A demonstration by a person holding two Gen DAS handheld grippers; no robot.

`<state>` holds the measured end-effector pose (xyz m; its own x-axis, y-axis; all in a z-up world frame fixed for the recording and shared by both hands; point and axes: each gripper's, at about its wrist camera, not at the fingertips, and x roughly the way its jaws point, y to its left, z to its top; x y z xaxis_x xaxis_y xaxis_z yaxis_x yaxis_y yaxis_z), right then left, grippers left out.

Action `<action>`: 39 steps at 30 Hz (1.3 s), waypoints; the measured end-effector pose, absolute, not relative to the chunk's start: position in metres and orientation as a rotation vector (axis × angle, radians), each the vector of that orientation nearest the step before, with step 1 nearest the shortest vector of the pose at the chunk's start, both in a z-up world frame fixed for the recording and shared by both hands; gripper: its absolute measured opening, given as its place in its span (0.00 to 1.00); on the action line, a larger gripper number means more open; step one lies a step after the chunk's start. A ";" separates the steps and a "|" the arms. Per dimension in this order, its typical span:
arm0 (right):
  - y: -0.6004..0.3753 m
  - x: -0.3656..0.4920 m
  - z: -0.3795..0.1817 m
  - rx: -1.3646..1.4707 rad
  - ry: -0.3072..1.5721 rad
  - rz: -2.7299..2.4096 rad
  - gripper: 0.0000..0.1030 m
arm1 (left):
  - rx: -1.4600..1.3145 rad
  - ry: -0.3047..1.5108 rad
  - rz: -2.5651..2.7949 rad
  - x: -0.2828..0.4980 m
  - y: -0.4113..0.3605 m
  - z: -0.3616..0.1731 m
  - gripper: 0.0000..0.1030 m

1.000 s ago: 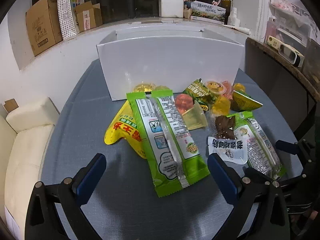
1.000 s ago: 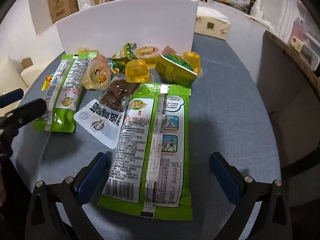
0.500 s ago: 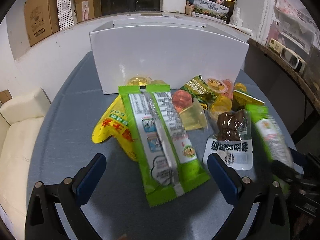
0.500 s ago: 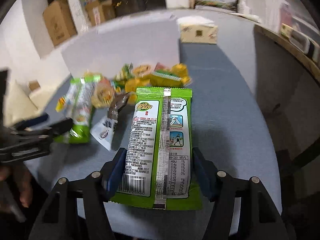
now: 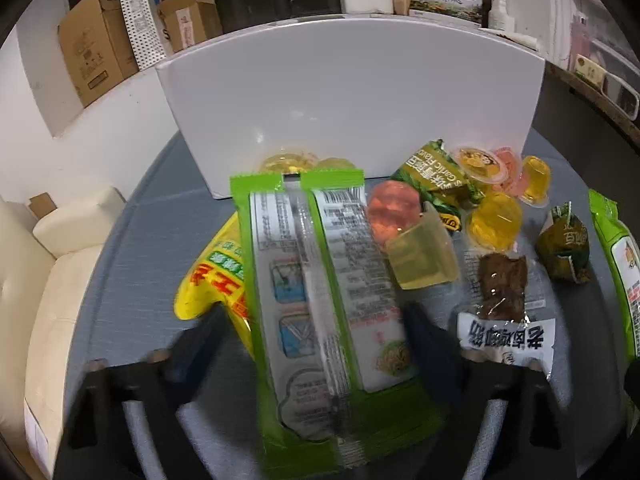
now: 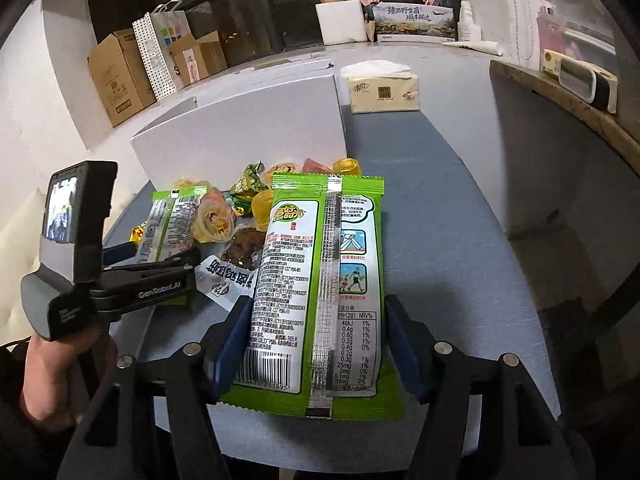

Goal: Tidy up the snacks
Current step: 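Grasp a green-and-white snack bar with the right tool while the left tool grasps another, then lower both snack bars into the white box and open both tools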

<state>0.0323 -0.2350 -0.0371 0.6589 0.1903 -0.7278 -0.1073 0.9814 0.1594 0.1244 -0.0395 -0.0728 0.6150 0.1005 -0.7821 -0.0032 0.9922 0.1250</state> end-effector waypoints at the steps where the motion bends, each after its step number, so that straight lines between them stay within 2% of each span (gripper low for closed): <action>1: -0.235 0.033 -0.037 0.105 0.836 0.172 0.67 | 0.115 0.906 0.065 0.124 -0.038 -0.072 0.67; 12: -0.242 0.031 -0.039 0.134 0.789 0.228 0.67 | -0.002 0.811 -0.050 0.094 -0.011 -0.031 0.66; 18: -0.230 0.046 -0.008 0.114 0.715 0.288 0.67 | -0.040 0.728 -0.091 0.095 0.000 0.010 0.66; 28: -0.201 0.141 0.062 0.065 0.637 0.287 0.67 | -0.036 0.681 -0.147 0.167 0.011 0.062 0.66; 36: -0.180 0.253 0.076 0.079 0.702 0.271 0.69 | -0.007 0.702 -0.164 0.252 -0.001 0.096 0.66; 38: -0.181 0.268 0.076 0.093 0.717 0.270 0.73 | 0.008 0.719 -0.164 0.265 -0.004 0.096 0.70; 39: -0.182 0.274 0.075 0.102 0.731 0.269 0.77 | 0.012 0.734 -0.160 0.272 -0.003 0.093 0.75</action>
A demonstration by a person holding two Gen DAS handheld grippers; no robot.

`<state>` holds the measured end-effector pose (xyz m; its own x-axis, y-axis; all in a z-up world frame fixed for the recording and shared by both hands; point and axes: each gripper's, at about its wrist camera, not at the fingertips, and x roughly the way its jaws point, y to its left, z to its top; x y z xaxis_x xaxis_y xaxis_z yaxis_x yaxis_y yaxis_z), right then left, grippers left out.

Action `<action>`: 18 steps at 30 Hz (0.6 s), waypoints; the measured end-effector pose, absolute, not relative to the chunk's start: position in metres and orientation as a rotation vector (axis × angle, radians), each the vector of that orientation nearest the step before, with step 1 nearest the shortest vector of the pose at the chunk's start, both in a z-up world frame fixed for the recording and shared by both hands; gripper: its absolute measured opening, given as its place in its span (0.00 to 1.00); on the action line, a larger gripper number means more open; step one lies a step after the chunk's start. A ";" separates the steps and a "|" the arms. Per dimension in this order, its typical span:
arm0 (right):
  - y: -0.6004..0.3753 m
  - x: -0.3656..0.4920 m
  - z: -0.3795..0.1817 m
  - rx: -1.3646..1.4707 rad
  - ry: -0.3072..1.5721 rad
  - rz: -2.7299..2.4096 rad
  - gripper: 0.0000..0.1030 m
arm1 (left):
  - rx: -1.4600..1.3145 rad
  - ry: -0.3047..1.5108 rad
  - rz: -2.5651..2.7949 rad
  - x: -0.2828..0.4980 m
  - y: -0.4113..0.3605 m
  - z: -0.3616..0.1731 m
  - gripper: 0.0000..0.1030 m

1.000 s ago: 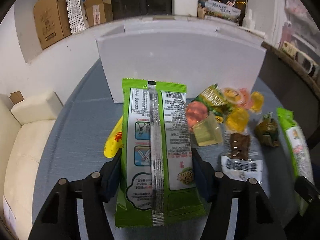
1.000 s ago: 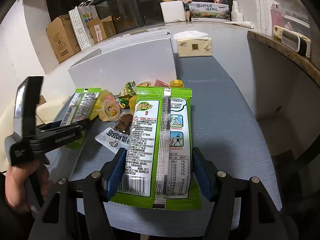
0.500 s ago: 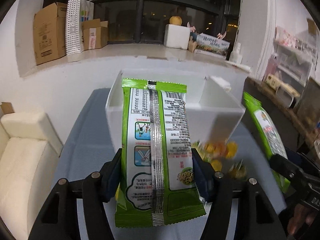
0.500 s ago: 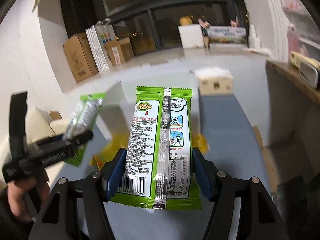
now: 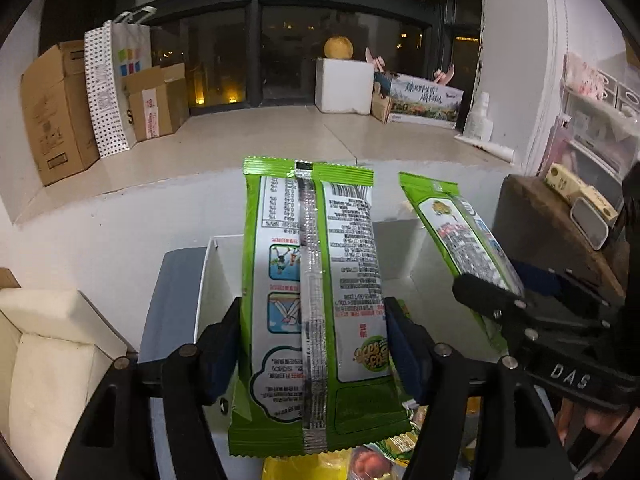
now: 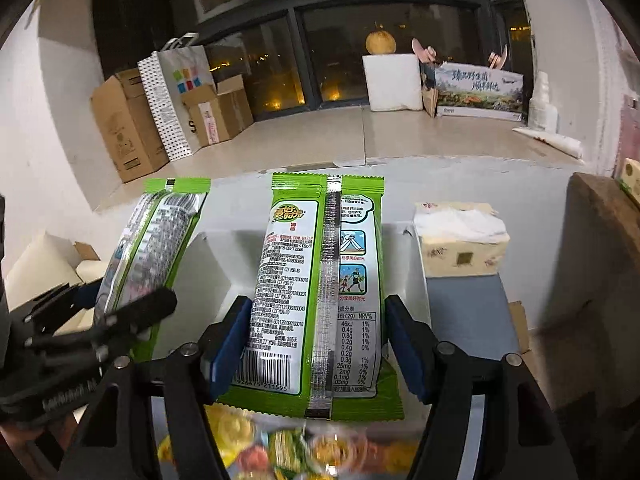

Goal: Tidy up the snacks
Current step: 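Lower both snack bars into the white box and open both tools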

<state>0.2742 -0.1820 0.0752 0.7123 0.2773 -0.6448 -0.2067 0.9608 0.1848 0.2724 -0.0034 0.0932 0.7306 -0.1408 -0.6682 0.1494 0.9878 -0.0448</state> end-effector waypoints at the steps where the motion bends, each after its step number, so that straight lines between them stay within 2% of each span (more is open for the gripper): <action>1: -0.182 0.279 0.073 0.091 0.755 0.248 0.84 | 0.020 0.747 -0.139 0.275 -0.002 0.090 0.87; 2: -0.182 0.283 0.071 0.075 0.767 0.231 0.90 | 0.023 0.759 -0.104 0.280 0.001 0.087 0.94; 3: -0.184 0.282 0.072 0.069 0.751 0.226 0.91 | 0.002 0.759 -0.089 0.283 0.008 0.082 1.00; 13: -0.188 0.270 0.066 0.038 0.736 0.241 0.91 | 0.013 0.791 -0.114 0.274 0.016 0.060 1.00; 18: -0.193 0.249 0.071 0.034 0.723 0.253 0.91 | -0.009 0.793 -0.154 0.246 0.022 0.062 1.00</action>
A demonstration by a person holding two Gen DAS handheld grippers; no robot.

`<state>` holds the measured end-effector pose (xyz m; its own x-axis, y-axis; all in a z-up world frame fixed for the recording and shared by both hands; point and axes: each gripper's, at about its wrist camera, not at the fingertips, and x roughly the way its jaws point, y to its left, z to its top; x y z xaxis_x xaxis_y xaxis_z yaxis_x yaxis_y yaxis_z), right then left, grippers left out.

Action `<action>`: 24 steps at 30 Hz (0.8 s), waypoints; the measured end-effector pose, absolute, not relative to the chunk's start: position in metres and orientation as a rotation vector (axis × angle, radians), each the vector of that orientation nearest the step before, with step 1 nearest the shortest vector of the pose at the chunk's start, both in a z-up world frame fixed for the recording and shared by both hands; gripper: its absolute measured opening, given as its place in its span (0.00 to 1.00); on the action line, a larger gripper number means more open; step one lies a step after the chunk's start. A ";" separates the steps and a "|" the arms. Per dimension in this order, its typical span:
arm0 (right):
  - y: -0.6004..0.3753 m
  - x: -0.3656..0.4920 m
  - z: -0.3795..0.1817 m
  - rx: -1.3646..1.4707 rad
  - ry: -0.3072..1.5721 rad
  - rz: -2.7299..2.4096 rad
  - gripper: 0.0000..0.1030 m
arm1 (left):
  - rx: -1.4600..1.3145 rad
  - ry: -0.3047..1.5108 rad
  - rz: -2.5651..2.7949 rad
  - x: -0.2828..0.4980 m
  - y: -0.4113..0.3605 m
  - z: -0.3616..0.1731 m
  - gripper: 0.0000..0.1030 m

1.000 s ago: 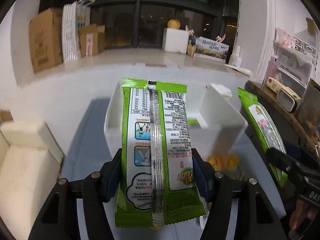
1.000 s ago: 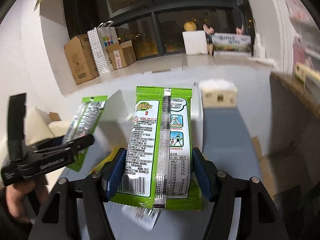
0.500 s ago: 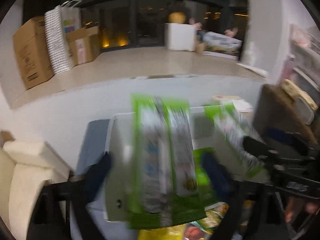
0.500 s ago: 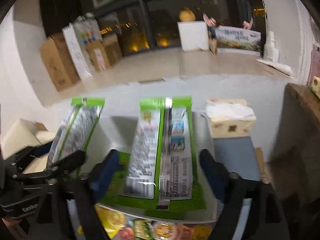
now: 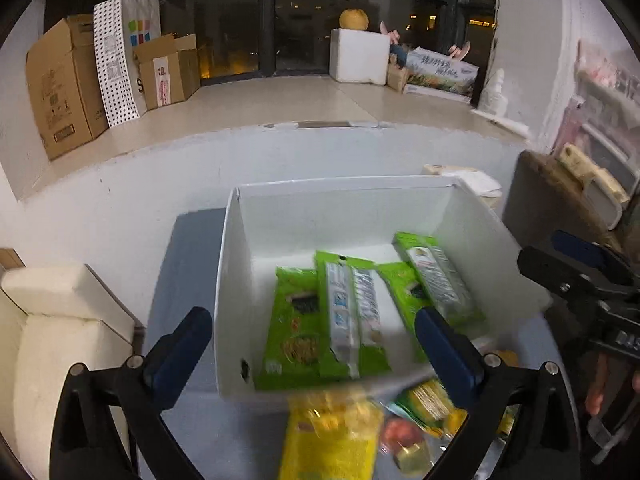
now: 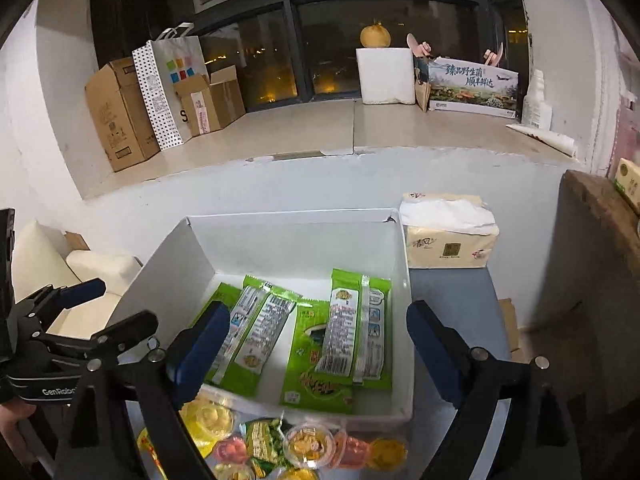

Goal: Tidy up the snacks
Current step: 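Lower both snack bars into the white box and open both tools, then grasp the yellow bag with the left tool while the right tool grasps a green garlic packet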

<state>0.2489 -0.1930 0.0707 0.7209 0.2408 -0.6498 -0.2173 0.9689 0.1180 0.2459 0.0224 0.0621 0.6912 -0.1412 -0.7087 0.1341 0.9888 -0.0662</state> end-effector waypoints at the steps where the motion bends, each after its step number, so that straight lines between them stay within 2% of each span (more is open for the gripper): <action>1: -0.193 0.243 0.073 0.019 0.723 0.262 0.91 | -0.013 0.788 -0.161 0.237 0.023 0.062 1.00; 9: -0.207 0.173 0.082 0.029 0.696 0.311 0.91 | 0.036 0.765 -0.164 0.164 0.023 0.054 1.00; 13: -0.225 0.122 0.058 0.060 0.679 0.301 0.91 | 0.028 0.761 -0.176 0.122 0.023 0.036 1.00; 19: -0.249 0.067 -0.008 0.116 0.699 0.165 0.91 | -0.025 0.807 -0.164 0.084 0.024 -0.012 1.00; 22: -0.252 0.065 0.001 0.123 0.634 0.147 0.91 | -0.053 0.796 -0.158 0.084 0.029 -0.013 1.00; 24: -0.252 0.075 -0.006 0.129 0.683 0.144 0.91 | -0.079 0.813 -0.156 0.088 0.032 -0.015 1.00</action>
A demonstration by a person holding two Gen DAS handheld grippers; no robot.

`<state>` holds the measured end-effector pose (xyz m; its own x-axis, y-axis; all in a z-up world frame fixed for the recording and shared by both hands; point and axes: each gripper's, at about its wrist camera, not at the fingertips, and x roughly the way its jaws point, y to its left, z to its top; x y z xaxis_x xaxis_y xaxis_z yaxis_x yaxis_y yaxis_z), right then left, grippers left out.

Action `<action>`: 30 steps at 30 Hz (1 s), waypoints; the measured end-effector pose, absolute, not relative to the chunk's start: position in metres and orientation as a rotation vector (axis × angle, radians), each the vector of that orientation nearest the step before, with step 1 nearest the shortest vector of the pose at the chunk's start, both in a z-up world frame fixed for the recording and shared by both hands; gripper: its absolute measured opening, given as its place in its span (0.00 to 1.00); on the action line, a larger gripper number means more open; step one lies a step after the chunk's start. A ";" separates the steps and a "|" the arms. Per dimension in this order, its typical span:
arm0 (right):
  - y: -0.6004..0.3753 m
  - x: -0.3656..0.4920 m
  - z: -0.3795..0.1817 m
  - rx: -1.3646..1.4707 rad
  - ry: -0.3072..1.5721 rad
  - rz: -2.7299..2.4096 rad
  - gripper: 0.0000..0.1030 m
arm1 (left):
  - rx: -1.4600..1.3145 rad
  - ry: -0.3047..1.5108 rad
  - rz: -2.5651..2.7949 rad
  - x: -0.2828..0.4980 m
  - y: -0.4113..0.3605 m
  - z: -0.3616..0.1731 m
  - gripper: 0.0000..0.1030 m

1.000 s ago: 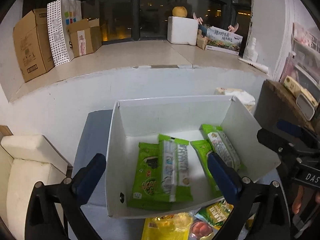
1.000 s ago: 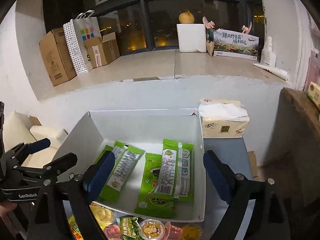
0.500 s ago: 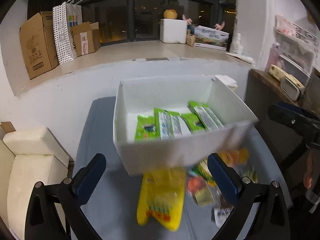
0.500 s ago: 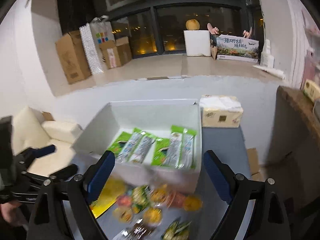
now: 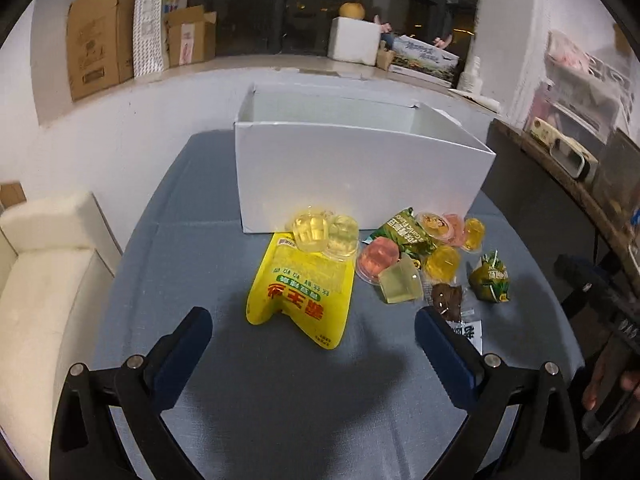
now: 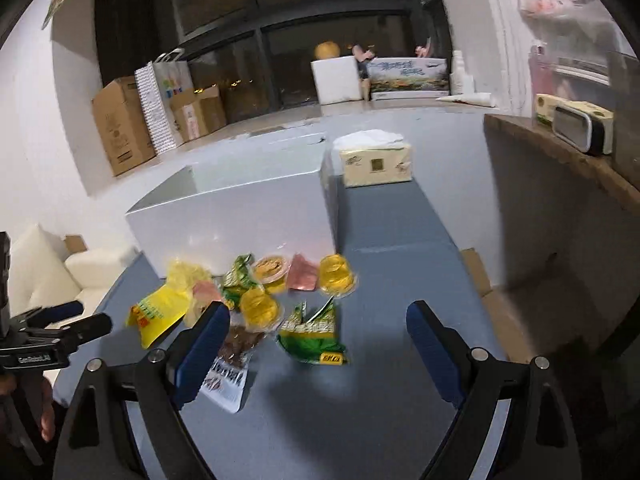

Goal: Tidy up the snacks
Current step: 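Grasp the yellow bag with the left tool while the right tool grasps a green garlic packet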

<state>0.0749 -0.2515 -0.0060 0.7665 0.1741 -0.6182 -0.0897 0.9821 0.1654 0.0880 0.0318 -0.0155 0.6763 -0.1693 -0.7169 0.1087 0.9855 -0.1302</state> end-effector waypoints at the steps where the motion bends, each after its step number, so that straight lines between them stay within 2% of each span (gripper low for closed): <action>1: -0.251 0.084 -0.015 0.135 0.741 0.155 0.91 | -0.083 0.819 -0.155 0.088 0.033 -0.017 1.00; 6: -0.248 0.108 -0.040 0.140 0.870 0.166 0.91 | -0.081 0.821 -0.156 0.089 0.034 -0.020 1.00; 16: -0.227 0.127 -0.057 0.067 0.898 0.191 0.91 | -0.069 0.825 -0.159 0.089 0.034 -0.021 1.00; 18: -0.223 0.129 -0.058 0.030 0.886 0.176 0.83 | -0.065 0.826 -0.159 0.089 0.033 -0.021 1.00; 20: -0.218 0.132 -0.063 -0.015 0.912 0.168 0.50 | -0.063 0.828 -0.159 0.089 0.033 -0.022 1.00; 30: -0.216 0.121 -0.059 -0.037 0.875 0.173 0.47 | -0.031 0.847 -0.167 0.094 0.027 -0.026 1.00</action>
